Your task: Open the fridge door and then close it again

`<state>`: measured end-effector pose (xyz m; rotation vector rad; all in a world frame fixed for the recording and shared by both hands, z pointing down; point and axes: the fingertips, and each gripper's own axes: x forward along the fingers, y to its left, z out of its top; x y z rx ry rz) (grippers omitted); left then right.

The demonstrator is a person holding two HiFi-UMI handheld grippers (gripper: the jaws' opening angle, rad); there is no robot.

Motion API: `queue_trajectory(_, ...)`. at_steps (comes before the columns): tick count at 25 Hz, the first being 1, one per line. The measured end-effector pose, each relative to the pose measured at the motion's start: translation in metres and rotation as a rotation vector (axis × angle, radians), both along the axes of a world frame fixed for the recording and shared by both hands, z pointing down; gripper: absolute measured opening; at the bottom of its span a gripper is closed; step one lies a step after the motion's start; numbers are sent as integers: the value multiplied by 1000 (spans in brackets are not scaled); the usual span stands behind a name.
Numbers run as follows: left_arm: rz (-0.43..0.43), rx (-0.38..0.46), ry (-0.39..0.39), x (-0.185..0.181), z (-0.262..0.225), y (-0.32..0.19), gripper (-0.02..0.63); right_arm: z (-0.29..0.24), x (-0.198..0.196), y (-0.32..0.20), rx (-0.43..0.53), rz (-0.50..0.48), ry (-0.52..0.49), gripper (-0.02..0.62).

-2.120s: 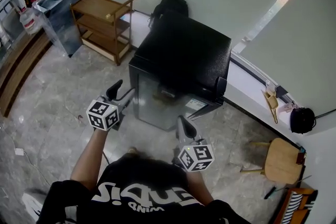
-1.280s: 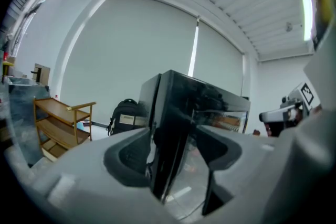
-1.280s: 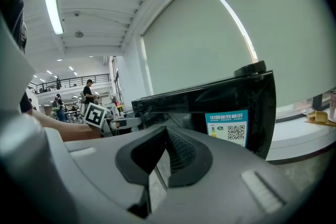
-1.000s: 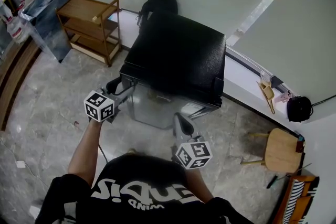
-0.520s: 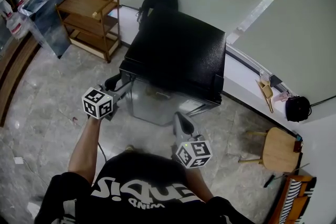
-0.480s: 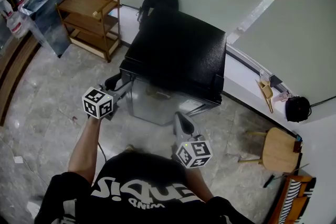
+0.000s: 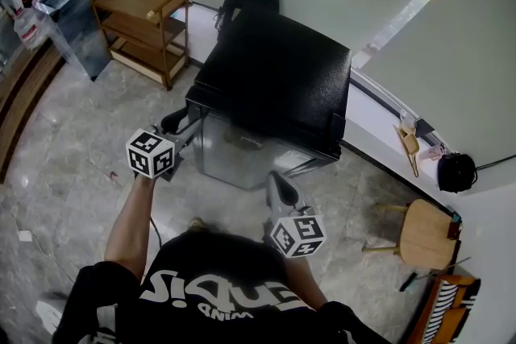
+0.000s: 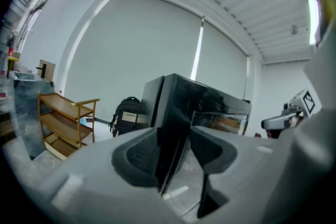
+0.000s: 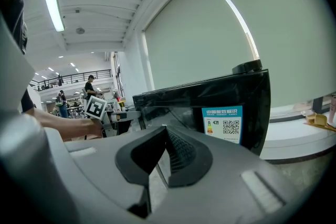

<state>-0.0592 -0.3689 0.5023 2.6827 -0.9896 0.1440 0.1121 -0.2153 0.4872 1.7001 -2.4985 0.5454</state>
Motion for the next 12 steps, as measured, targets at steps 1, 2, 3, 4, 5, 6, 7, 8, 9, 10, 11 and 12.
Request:
queue_trajectory(1, -3, 0, -2, 0, 0, 0, 193, 0, 1, 0, 0, -1, 0, -3)
queue_trajectory(2, -4, 0, -4, 0, 0, 0, 192, 0, 1, 0, 0, -3, 1, -3)
queue_trajectory(3, -6, -1, -6, 0, 0, 0, 192, 0, 2, 0, 0, -4, 1, -3)
queue_trajectory(4, -9, -2, -5, 0, 0, 1, 190, 0, 2, 0, -1, -6, 1, -3)
queue_trajectory(5, -13, -4, -3, 0, -1, 1, 190, 0, 2, 1, -1, -6, 1, -3)
queue_trajectory(6, -17, -5, 1, -1, -1, 2, 190, 0, 2, 1, -2, -7, 0, -3)
queue_trajectory(7, -20, -7, 4, -1, -1, 2, 187, 0, 2, 1, -2, -8, 0, -3)
queue_trajectory(8, -22, -8, 4, -1, -2, 2, 186, 0, 2, 1, -2, -9, -1, -3)
queue_trajectory(9, -24, -9, 2, -1, -2, 1, 186, 0, 3, 1, -2, -10, -1, -3)
queue_trajectory(10, -25, -11, 0, -1, -1, 1, 184, 0, 3, 0, -2, -12, -1, -3)
queue_trajectory(11, -28, -12, -2, -1, -1, 2, 183, 0, 3, 0, -3, -13, -1, -3)
queue_trajectory(12, -31, -13, -3, -1, -1, 2, 181, 0, 3, 1, -4, -13, -1, -3)
